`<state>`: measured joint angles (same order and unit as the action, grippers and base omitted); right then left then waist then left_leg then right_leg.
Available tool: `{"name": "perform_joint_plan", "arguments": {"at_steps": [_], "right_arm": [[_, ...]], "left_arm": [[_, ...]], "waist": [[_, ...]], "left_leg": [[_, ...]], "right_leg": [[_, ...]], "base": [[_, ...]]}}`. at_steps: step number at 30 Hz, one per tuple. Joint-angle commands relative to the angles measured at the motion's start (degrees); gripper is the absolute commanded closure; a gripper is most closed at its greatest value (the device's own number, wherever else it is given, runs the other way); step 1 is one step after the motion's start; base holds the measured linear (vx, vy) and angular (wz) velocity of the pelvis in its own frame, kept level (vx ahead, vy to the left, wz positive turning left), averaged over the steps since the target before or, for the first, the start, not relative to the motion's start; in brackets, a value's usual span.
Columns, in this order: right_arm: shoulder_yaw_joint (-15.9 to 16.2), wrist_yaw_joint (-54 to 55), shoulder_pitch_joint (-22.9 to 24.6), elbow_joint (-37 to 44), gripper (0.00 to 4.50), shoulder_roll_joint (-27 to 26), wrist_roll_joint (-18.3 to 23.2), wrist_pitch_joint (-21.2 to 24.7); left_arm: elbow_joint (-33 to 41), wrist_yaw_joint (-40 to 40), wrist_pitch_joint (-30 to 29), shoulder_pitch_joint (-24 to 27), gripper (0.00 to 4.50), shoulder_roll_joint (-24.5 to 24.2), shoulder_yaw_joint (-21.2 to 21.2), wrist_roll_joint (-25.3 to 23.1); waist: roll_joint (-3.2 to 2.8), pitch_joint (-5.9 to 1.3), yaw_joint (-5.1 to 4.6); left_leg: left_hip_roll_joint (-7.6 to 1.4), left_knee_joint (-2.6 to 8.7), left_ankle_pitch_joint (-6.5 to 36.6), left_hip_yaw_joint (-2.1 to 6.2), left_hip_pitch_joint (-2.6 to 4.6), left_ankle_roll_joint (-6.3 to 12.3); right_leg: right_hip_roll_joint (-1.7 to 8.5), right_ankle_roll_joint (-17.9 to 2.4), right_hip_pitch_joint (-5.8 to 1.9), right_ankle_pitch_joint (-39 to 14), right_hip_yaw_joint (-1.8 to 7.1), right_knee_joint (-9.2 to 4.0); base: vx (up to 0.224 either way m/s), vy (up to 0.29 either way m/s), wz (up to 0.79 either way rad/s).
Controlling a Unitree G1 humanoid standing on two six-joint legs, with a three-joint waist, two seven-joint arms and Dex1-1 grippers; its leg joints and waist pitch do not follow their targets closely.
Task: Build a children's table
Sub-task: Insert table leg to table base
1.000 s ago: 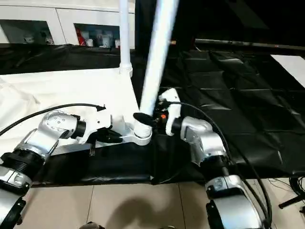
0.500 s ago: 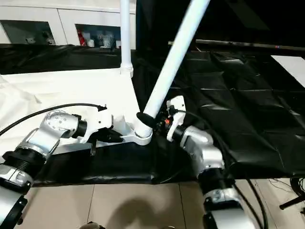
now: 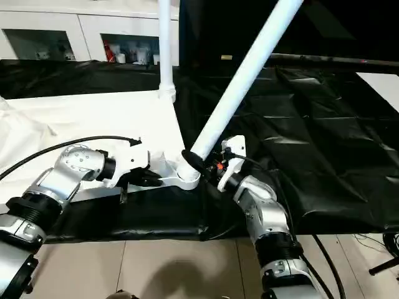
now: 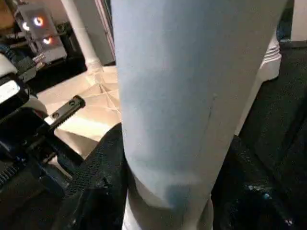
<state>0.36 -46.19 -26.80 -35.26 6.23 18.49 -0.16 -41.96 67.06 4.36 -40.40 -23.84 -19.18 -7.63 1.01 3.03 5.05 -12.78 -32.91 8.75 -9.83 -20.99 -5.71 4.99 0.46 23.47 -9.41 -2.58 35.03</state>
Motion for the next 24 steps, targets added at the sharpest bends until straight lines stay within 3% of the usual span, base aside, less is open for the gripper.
{"name": "perform_joint_plan", "arguments": {"at_steps": [1, 8, 12, 14, 20, 21, 22, 24], "right_arm": [[1.13, 2.49, 1.00, -2.10, 2.62, 3.17, -5.04, 1.46], [5.92, -1.09, -0.31, 0.39, 2.62, 5.48, -8.25, 4.27], [7.54, -2.88, -1.22, 0.78, 2.62, 6.06, -8.41, 6.60], [8.68, -4.18, -1.67, 0.73, 2.62, 6.58, -8.68, 7.68], [10.56, -9.59, -3.50, -2.68, 2.62, 8.15, -9.14, 9.76], [10.60, -9.92, -3.51, -2.83, 2.62, 8.24, -9.13, 9.78], [11.13, -12.17, -3.46, -3.51, 2.62, 8.88, -9.25, 9.26], [12.14, -14.82, -3.15, -3.68, 2.62, 9.75, -9.45, 8.29]], "left_arm": [[-0.26, 1.15, 1.44, -0.60, 4.50, -0.42, -1.90, -1.67], [-0.68, 1.14, 2.01, -0.61, 4.50, -0.28, -2.33, -2.16], [-0.57, 1.30, 2.09, -0.45, 4.50, -0.12, -2.48, -2.08], [-0.46, 1.75, 2.26, -0.26, 4.50, 0.03, -2.56, -1.67], [-0.19, 3.87, 3.75, 0.14, 4.50, 0.66, -2.13, 0.35], [-0.05, 4.18, 3.99, 0.23, 4.50, 0.65, -2.12, 0.55], [0.79, 5.75, 4.79, 0.72, 4.50, 0.55, -2.13, 1.46], [1.87, 7.86, 5.67, 1.37, 4.50, 0.42, -2.18, 2.69]], "waist": [[-1.16, -3.62, -0.26], [-0.56, -3.49, -0.29], [-0.58, -3.48, -0.30], [-0.28, -3.55, -0.28], [-0.41, -3.72, -0.11], [-0.31, -3.76, -0.13], [0.24, -3.82, -0.17], [-0.05, -3.86, 0.06]], "left_leg": [[0.08, 4.36, 24.29, -0.10, 0.95, -1.56], [0.11, 4.33, 24.34, -0.19, 0.87, -1.32], [0.04, 4.35, 24.49, -0.14, 0.95, -1.25], [0.01, 4.35, 23.62, -0.23, 0.83, -1.09], [-0.09, 4.25, 22.73, -0.40, 0.96, -1.10], [-0.06, 4.23, 22.65, -0.43, 0.88, -1.05], [-0.06, 4.21, 22.31, -0.46, 0.76, -0.80], [-0.17, 4.20, 21.14, -0.49, 0.69, -0.39]], "right_leg": [[1.97, -10.87, -2.01, -20.83, 1.40, -4.95], [1.99, -9.80, -1.91, -23.03, 1.45, -5.15], [2.06, -9.58, -1.74, -23.54, 1.50, -5.24], [2.02, -9.97, -1.87, -21.93, 1.53, -5.10], [1.93, -11.10, -1.87, -18.54, 1.58, -4.79], [1.93, -11.37, -1.98, -18.01, 1.57, -4.73], [1.93, -11.40, -2.12, -17.87, 1.53, -4.70], [1.98, -11.78, -2.23, -16.23, 1.54, -4.50]], "base": [[0.000, 0.000, 0.00], [0.000, 0.000, 0.00], [0.000, 0.000, 0.00], [0.000, 0.000, 0.00], [0.000, 0.000, 0.00], [0.000, 0.000, 0.00], [0.000, 0.000, 0.00], [0.000, 0.000, 0.00]]}}
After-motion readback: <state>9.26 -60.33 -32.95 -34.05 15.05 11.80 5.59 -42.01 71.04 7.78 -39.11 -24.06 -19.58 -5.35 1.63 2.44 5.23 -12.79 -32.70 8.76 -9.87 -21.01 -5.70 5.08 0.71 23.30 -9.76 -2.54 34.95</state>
